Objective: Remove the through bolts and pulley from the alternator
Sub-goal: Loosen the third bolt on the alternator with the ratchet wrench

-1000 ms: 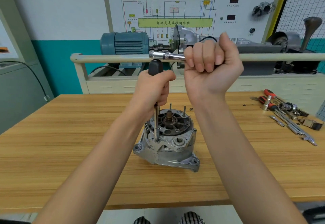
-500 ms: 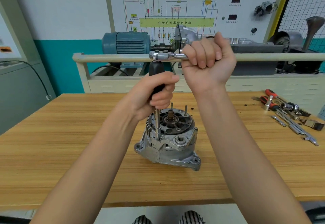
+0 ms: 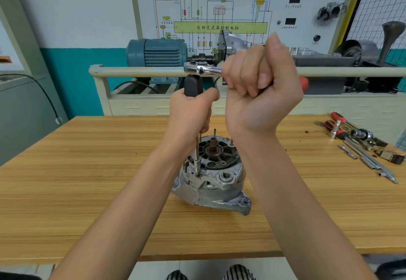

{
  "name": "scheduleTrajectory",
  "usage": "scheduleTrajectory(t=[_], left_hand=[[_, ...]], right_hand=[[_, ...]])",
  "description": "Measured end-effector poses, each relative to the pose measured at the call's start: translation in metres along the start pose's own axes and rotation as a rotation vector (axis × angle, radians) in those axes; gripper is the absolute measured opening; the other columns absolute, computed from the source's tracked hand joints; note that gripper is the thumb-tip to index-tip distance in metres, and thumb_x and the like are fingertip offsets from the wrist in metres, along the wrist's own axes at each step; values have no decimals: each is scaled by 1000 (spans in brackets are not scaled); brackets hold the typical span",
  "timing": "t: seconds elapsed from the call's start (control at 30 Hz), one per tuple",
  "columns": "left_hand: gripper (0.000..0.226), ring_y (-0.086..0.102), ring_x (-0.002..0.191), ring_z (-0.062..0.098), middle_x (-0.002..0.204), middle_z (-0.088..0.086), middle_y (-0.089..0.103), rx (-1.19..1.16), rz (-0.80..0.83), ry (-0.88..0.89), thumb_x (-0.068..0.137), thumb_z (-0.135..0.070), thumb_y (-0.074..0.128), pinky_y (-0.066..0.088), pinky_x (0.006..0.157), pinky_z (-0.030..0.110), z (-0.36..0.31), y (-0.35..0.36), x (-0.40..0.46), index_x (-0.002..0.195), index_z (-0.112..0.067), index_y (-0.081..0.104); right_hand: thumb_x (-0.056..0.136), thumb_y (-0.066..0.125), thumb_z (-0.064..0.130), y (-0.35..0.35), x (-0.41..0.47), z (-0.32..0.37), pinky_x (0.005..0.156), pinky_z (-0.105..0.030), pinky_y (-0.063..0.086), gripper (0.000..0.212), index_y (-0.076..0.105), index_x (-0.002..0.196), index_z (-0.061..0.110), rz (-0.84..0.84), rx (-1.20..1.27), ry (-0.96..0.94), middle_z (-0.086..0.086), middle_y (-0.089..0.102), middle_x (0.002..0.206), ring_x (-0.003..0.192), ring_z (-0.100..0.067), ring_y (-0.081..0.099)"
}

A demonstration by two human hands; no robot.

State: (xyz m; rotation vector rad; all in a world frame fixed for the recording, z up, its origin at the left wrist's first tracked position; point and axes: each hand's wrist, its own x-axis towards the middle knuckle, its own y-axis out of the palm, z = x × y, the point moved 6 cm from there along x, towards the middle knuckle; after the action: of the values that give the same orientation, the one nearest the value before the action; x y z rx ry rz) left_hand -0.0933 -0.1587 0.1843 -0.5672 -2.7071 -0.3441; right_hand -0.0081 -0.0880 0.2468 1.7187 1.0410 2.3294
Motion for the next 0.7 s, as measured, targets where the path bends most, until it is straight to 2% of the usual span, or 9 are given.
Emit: scheduleTrajectory(t=[0.1, 0.17, 0.27, 0.33, 0.4, 0.47, 0.57, 0.63, 0.7], left_hand=[[38, 21, 35, 10, 40, -6, 29, -55, 292, -39, 82, -7, 61, 22, 39, 19, -3, 4, 1, 54, -17, 38], [36, 23, 33, 10, 39, -5, 30, -87, 434, -84, 79, -13, 60, 25, 39, 19, -2, 7, 1, 50, -17, 40], [41, 22, 29, 6, 35, -6, 28, -191, 573, -183, 81, -16, 53, 24, 34, 17, 2, 15, -1, 44, -19, 35], [48, 18, 26, 5, 33, -8, 24, -216, 544, -212, 83, -14, 52, 20, 32, 14, 5, 15, 1, 40, -21, 31], [55, 16, 28, 6, 34, -8, 22, -156, 419, -181, 88, -9, 52, 16, 33, 14, 7, 11, 4, 41, -24, 28], [55, 14, 30, 7, 37, -8, 21, -108, 250, -139, 89, -4, 50, 16, 35, 15, 6, 7, 4, 43, -25, 28], [45, 19, 35, 10, 40, -7, 27, -56, 31, -78, 85, 0, 52, 19, 38, 15, 5, 1, 4, 49, -21, 34], [38, 23, 40, 12, 44, -4, 31, -32, -27, -47, 84, 1, 54, 20, 40, 17, 5, -1, 3, 57, -18, 35], [40, 21, 37, 11, 42, -5, 29, -34, 27, -34, 83, 2, 54, 20, 39, 16, 4, -2, 3, 56, -18, 34]], right_hand=[[87, 39, 9, -20, 13, -5, 42, -24, 20, 53, 34, 35, 16, -127, 191, 222, 4, 24, 33, 36, -13, 13], [84, 40, 13, -32, 19, -12, 40, -23, 21, 50, 33, 35, 16, -220, 351, 347, 3, 24, 32, 31, -12, 17], [89, 38, 15, -41, 22, -20, 39, -23, 20, 53, 32, 36, 15, -283, 478, 413, 3, 24, 32, 29, -11, 23], [94, 35, 15, -40, 22, -21, 39, -23, 20, 58, 32, 36, 16, -294, 451, 396, 4, 23, 32, 29, -11, 22], [96, 32, 13, -36, 19, -16, 40, -23, 20, 60, 33, 36, 16, -260, 339, 327, 4, 23, 33, 31, -11, 19], [95, 33, 8, -22, 13, -10, 43, -26, 18, 58, 33, 37, 17, -153, 169, 202, 4, 24, 34, 35, -12, 15], [86, 39, 1, 6, -4, -3, 46, -28, 17, 43, 39, 47, 21, -19, -102, -60, 4, 28, 36, 35, -10, 21], [83, 39, -1, 16, -10, -1, 47, -27, 18, 36, 42, 55, 21, 11, -179, -147, 6, 31, 39, 36, -9, 24], [83, 38, 0, 13, -7, -2, 45, -26, 17, 41, 41, 48, 21, 23, -96, -106, 6, 30, 37, 34, -8, 23]])
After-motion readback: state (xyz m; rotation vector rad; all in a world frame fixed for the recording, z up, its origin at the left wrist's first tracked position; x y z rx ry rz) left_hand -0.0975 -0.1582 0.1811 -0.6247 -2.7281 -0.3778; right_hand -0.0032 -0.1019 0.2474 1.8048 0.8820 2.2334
